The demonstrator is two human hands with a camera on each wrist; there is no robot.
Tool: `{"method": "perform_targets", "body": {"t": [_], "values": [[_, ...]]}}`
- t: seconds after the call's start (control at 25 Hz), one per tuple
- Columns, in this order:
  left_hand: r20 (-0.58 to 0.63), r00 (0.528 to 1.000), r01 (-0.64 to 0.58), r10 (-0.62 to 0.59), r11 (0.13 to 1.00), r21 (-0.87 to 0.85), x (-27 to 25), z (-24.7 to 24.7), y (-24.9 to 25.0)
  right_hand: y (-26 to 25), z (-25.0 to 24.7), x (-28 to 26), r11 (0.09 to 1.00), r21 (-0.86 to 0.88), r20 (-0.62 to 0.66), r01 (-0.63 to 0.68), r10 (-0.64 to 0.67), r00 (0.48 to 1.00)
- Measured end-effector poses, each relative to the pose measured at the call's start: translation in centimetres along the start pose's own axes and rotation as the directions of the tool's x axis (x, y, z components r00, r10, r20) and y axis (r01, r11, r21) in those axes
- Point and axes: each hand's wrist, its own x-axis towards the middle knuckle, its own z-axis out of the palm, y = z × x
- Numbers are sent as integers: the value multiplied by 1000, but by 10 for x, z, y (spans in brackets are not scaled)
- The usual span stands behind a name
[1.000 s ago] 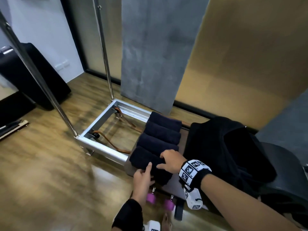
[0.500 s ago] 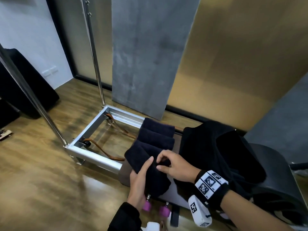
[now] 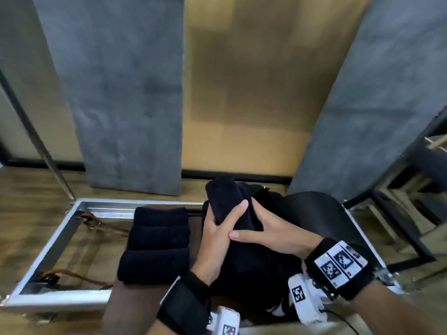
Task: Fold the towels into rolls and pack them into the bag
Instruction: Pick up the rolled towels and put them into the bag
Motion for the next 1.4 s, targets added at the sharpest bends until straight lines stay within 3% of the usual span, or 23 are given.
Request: {"method": "perform_targets", "body": {"t": [0.08, 0.16, 0.2, 0.28, 0.36, 0.4, 0.44, 0.52, 0.64, 0.92, 1.04, 1.2, 1.32, 1.4], "values": [[110, 994, 6, -24, 987, 161, 18, 20, -1, 2, -25, -16, 997, -80, -72, -5, -1, 997], [139, 990, -65, -2, 878, 474, 36, 34, -5, 11, -53, -29, 992, -116, -149, -55, 38, 988], [119, 992, -115, 47, 732, 672, 44, 35, -9, 17, -65, -32, 984, -136, -190, -113, 86, 978], [159, 972, -204, 175, 285, 936, 55, 34, -19, 31, -86, -32, 943, -165, -245, -288, 243, 938], [158, 983, -149, 91, -92, 984, 61, 26, -35, 47, -97, -22, 873, -191, -212, -448, 409, 887], [101, 995, -100, -2, -189, 977, 64, 24, -41, 56, -100, -14, 836, -222, -181, -502, 471, 863], [35, 995, -55, -89, -227, 972, 66, 22, -43, 64, -100, -3, 797, -279, -156, -536, 513, 844], [-26, 985, -10, -169, -207, 978, 70, 23, -42, 80, -99, 26, 722, -413, -114, -555, 564, 818], [-2, 974, -22, -226, -105, 994, 75, 27, -37, 99, -91, 71, 693, -459, -89, -557, 588, 804], [68, 969, -68, -236, 8, 998, 66, 33, -31, 141, -78, 142, 691, -502, -329, -521, 404, 853], [78, 971, -74, -226, 24, 997, 66, 35, -31, 161, -72, 149, 609, -553, -368, -569, 433, 823], [81, 974, -80, -213, 16, 997, 71, 33, -37, 164, -77, 157, 507, -595, -349, -624, 536, 769], [104, 976, -88, -192, 87, 992, 76, 30, -38, 144, -94, 158, 437, -697, -298, -569, 545, 784], [122, 982, -100, -143, 155, 983, 79, 24, -37, 123, -109, 149, 444, -748, -227, -493, 527, 819]]}}
